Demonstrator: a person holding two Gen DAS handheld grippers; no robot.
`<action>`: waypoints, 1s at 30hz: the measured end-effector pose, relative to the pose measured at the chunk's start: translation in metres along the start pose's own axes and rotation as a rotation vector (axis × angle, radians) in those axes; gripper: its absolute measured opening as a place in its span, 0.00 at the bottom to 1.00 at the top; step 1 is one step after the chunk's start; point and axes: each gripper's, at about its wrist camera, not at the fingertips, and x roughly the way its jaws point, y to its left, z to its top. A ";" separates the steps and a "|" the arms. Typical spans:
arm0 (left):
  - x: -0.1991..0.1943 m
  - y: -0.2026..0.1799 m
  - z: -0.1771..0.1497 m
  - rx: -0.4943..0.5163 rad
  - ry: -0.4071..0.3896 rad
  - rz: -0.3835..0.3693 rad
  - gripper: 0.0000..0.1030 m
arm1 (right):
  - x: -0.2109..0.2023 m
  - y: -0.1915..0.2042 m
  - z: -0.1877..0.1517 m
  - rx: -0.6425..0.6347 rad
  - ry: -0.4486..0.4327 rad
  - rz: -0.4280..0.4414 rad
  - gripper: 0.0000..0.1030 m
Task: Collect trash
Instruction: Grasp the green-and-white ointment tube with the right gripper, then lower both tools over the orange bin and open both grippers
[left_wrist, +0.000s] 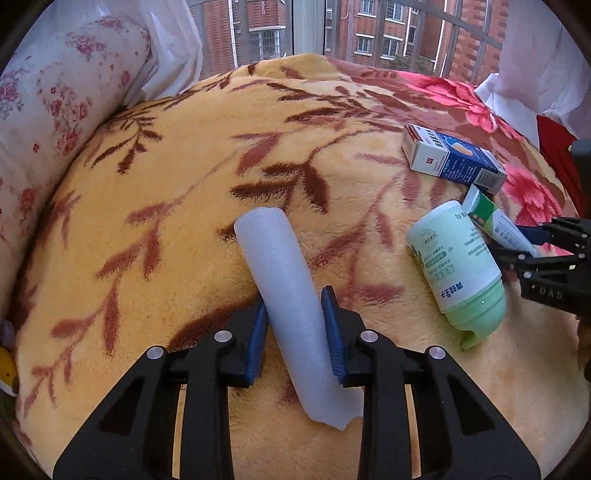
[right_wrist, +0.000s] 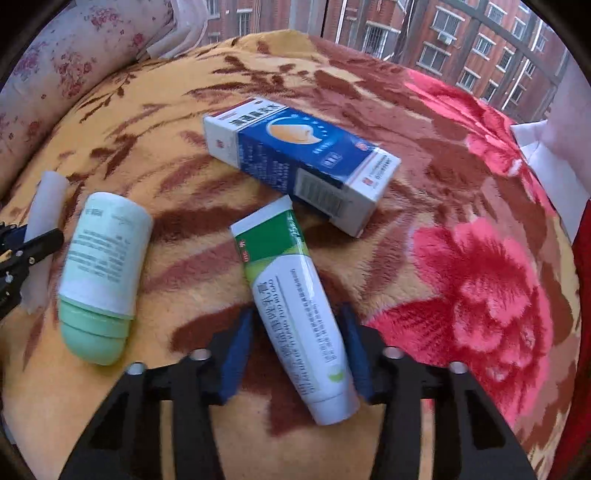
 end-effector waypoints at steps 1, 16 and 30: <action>0.000 -0.001 0.000 0.001 -0.003 0.003 0.27 | -0.002 0.000 -0.001 0.017 0.004 0.016 0.31; -0.079 -0.005 -0.031 0.030 -0.106 -0.044 0.21 | -0.099 0.040 -0.079 0.190 -0.204 0.179 0.30; -0.172 -0.004 -0.123 0.071 -0.183 -0.150 0.21 | -0.186 0.127 -0.202 0.272 -0.397 0.301 0.30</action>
